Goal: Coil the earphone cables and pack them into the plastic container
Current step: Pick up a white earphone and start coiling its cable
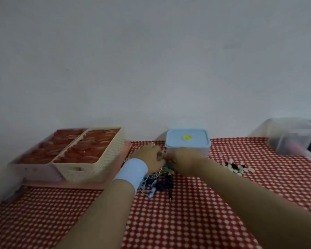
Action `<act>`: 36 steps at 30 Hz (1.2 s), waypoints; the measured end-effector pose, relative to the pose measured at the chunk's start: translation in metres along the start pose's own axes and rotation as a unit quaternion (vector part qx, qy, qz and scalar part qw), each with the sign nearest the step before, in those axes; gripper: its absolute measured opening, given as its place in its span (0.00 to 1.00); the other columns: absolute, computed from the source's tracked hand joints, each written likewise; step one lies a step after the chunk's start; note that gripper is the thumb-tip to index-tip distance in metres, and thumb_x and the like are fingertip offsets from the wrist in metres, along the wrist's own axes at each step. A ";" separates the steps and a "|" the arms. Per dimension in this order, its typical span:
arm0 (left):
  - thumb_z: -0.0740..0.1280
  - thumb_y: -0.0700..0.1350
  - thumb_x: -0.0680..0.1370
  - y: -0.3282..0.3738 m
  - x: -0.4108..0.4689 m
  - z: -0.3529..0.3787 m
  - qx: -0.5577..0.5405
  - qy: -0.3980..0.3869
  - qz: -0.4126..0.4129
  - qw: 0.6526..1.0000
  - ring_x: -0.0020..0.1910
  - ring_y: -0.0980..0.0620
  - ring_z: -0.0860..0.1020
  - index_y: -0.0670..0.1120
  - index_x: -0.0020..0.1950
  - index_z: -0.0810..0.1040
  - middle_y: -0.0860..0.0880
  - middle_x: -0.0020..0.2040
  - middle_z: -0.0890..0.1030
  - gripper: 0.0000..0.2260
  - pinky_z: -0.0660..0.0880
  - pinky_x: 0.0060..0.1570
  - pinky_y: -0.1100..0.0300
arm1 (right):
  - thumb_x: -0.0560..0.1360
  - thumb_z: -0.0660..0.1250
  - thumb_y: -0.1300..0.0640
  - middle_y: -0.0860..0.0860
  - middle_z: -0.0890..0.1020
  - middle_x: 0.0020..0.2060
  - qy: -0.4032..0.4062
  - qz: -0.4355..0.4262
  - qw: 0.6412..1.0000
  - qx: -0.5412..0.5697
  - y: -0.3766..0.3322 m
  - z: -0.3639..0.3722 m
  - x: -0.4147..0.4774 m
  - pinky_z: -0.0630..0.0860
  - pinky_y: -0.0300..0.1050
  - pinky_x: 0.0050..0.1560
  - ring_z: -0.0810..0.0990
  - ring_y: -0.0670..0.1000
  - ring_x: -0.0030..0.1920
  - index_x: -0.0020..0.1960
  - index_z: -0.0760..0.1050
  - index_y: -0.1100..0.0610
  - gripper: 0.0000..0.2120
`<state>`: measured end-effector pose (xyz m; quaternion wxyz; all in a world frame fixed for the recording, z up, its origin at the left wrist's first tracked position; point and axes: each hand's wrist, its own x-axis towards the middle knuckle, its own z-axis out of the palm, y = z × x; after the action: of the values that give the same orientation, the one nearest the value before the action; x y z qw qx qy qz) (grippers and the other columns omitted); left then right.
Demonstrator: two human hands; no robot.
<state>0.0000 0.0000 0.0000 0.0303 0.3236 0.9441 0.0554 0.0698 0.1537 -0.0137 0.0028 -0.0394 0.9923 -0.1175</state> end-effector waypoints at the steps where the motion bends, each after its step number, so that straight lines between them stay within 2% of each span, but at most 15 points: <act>1: 0.61 0.56 0.79 0.002 -0.009 0.007 0.004 0.002 0.004 1.000 0.53 0.48 0.72 0.52 0.57 0.74 0.50 0.57 0.70 0.11 0.73 0.48 0.52 | 0.83 0.60 0.49 0.52 0.83 0.54 0.002 0.009 1.000 -0.006 -0.003 0.009 -0.006 0.76 0.50 0.49 0.81 0.57 0.53 0.61 0.79 0.49 0.12; 5: 0.64 0.53 0.78 0.005 -0.033 0.023 -0.027 0.044 0.011 0.999 0.62 0.47 0.70 0.55 0.64 0.73 0.50 0.62 0.72 0.15 0.73 0.58 0.48 | 0.80 0.64 0.54 0.52 0.82 0.60 0.032 0.043 0.998 0.039 -0.011 0.024 -0.032 0.78 0.53 0.57 0.80 0.57 0.58 0.66 0.78 0.48 0.16; 6: 0.63 0.55 0.79 0.006 -0.038 0.023 -0.034 0.052 0.013 0.998 0.60 0.47 0.71 0.55 0.62 0.75 0.50 0.60 0.74 0.13 0.74 0.58 0.48 | 0.80 0.64 0.55 0.51 0.82 0.61 0.033 0.048 0.997 0.049 -0.011 0.023 -0.038 0.78 0.52 0.58 0.80 0.56 0.60 0.66 0.78 0.47 0.16; 8: 0.59 0.54 0.80 0.010 -0.046 0.017 -0.048 0.074 0.009 0.996 0.51 0.46 0.75 0.53 0.49 0.78 0.49 0.50 0.79 0.10 0.75 0.52 0.48 | 0.80 0.64 0.58 0.49 0.83 0.61 0.034 0.045 0.997 0.058 -0.011 0.018 -0.048 0.77 0.51 0.60 0.80 0.54 0.61 0.65 0.80 0.47 0.16; 10: 0.58 0.50 0.81 0.015 -0.051 0.014 -0.065 0.084 -0.002 0.994 0.43 0.44 0.76 0.51 0.37 0.74 0.48 0.40 0.79 0.13 0.75 0.45 0.50 | 0.80 0.63 0.60 0.49 0.83 0.61 0.026 0.053 0.997 0.056 -0.011 0.015 -0.056 0.77 0.50 0.62 0.80 0.54 0.61 0.63 0.82 0.48 0.16; 12: 0.60 0.49 0.80 0.021 -0.051 0.009 -0.097 0.088 -0.019 0.991 0.42 0.44 0.78 0.50 0.37 0.74 0.49 0.38 0.78 0.13 0.74 0.43 0.52 | 0.80 0.63 0.60 0.48 0.83 0.60 0.034 0.058 0.996 0.057 -0.009 0.011 -0.059 0.76 0.48 0.62 0.80 0.52 0.60 0.61 0.83 0.48 0.15; 15: 0.67 0.53 0.78 0.027 -0.041 0.003 -0.121 0.048 -0.057 0.990 0.47 0.48 0.79 0.52 0.46 0.77 0.52 0.47 0.81 0.06 0.75 0.47 0.55 | 0.80 0.62 0.64 0.48 0.81 0.62 0.073 0.065 0.993 0.060 -0.002 0.001 -0.051 0.76 0.46 0.62 0.79 0.50 0.60 0.62 0.80 0.47 0.17; 18: 0.71 0.55 0.74 0.029 -0.027 0.005 -0.095 -0.022 -0.063 0.993 0.36 0.48 0.75 0.47 0.38 0.76 0.49 0.37 0.76 0.12 0.71 0.37 0.55 | 0.80 0.60 0.67 0.48 0.79 0.67 0.087 0.064 0.991 0.080 0.005 -0.001 -0.038 0.74 0.47 0.66 0.78 0.51 0.65 0.69 0.76 0.47 0.23; 20: 0.72 0.53 0.73 0.029 -0.020 0.004 -0.087 -0.053 -0.064 0.993 0.40 0.48 0.76 0.48 0.40 0.79 0.50 0.41 0.77 0.09 0.76 0.45 0.53 | 0.80 0.60 0.67 0.48 0.78 0.69 0.067 0.058 0.991 0.101 0.008 0.001 -0.032 0.72 0.44 0.67 0.76 0.50 0.67 0.73 0.72 0.48 0.25; 22: 0.73 0.50 0.73 0.030 -0.019 -0.001 -0.114 -0.049 -0.066 0.990 0.52 0.49 0.79 0.52 0.50 0.82 0.52 0.53 0.81 0.07 0.77 0.57 0.52 | 0.80 0.62 0.65 0.49 0.79 0.66 0.041 0.037 0.988 0.145 0.010 0.003 -0.029 0.75 0.40 0.60 0.80 0.49 0.60 0.75 0.70 0.49 0.25; 25: 0.69 0.48 0.77 0.035 -0.024 -0.014 -0.178 -0.009 -0.055 0.983 0.55 0.50 0.79 0.52 0.58 0.80 0.52 0.59 0.80 0.11 0.76 0.56 0.56 | 0.82 0.60 0.64 0.50 0.82 0.58 0.050 0.023 0.968 0.245 0.014 -0.001 -0.030 0.81 0.39 0.44 0.85 0.50 0.39 0.74 0.71 0.51 0.22; 27: 0.66 0.49 0.79 0.039 -0.028 -0.021 -0.199 0.024 -0.041 0.979 0.56 0.50 0.78 0.51 0.61 0.78 0.51 0.60 0.79 0.11 0.73 0.55 0.57 | 0.81 0.58 0.68 0.52 0.85 0.50 0.066 0.028 0.949 0.306 0.016 -0.010 -0.031 0.82 0.43 0.40 0.86 0.53 0.36 0.72 0.73 0.56 0.22; 30: 0.63 0.49 0.81 0.047 -0.032 -0.027 -0.245 0.065 -0.023 0.967 0.50 0.52 0.76 0.50 0.56 0.78 0.50 0.55 0.79 0.07 0.70 0.48 0.58 | 0.80 0.59 0.69 0.53 0.85 0.42 0.105 0.028 0.923 0.370 0.018 -0.025 -0.039 0.83 0.47 0.41 0.84 0.54 0.37 0.62 0.80 0.62 0.15; 32: 0.63 0.50 0.81 0.054 -0.030 -0.029 -0.276 0.069 -0.027 0.958 0.45 0.50 0.74 0.47 0.51 0.74 0.49 0.49 0.76 0.07 0.69 0.46 0.58 | 0.81 0.61 0.66 0.53 0.85 0.41 0.127 0.036 0.905 0.405 0.024 -0.031 -0.047 0.78 0.38 0.33 0.81 0.52 0.35 0.54 0.83 0.63 0.11; 36: 0.69 0.50 0.78 0.068 -0.019 -0.024 -0.379 0.051 -0.029 0.924 0.37 0.52 0.77 0.44 0.53 0.72 0.46 0.45 0.78 0.12 0.74 0.43 0.57 | 0.83 0.62 0.63 0.52 0.82 0.37 0.151 0.050 0.878 0.452 0.049 -0.027 -0.055 0.69 0.33 0.27 0.75 0.42 0.26 0.55 0.83 0.59 0.11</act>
<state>0.0534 0.0395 0.0330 0.1037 0.2574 0.8618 0.4247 0.1206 0.2121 0.0012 -0.1239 0.0337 0.8201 -0.5577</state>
